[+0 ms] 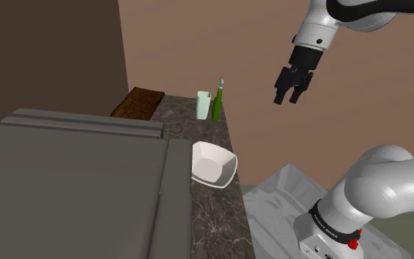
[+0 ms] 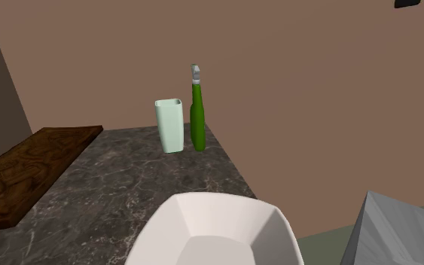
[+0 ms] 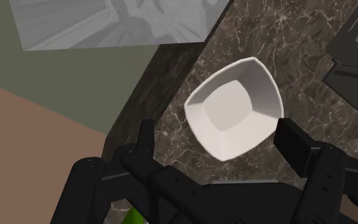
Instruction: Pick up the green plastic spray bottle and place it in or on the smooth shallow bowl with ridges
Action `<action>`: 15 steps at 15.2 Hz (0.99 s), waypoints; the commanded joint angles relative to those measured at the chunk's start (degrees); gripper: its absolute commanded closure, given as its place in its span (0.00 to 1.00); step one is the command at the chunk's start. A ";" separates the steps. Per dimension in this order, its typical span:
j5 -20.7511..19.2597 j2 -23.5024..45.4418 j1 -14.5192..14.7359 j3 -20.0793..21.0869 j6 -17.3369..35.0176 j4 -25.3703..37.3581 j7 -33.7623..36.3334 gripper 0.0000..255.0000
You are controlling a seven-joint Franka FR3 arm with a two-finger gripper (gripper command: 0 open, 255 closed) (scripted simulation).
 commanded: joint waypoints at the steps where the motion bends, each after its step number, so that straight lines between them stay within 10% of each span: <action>1: 0.00 0.00 0.00 0.00 0.00 0.00 0.00 0.00; 15: -0.86 30.78 -2.74 2.88 14.42 18.70 12.44 0.00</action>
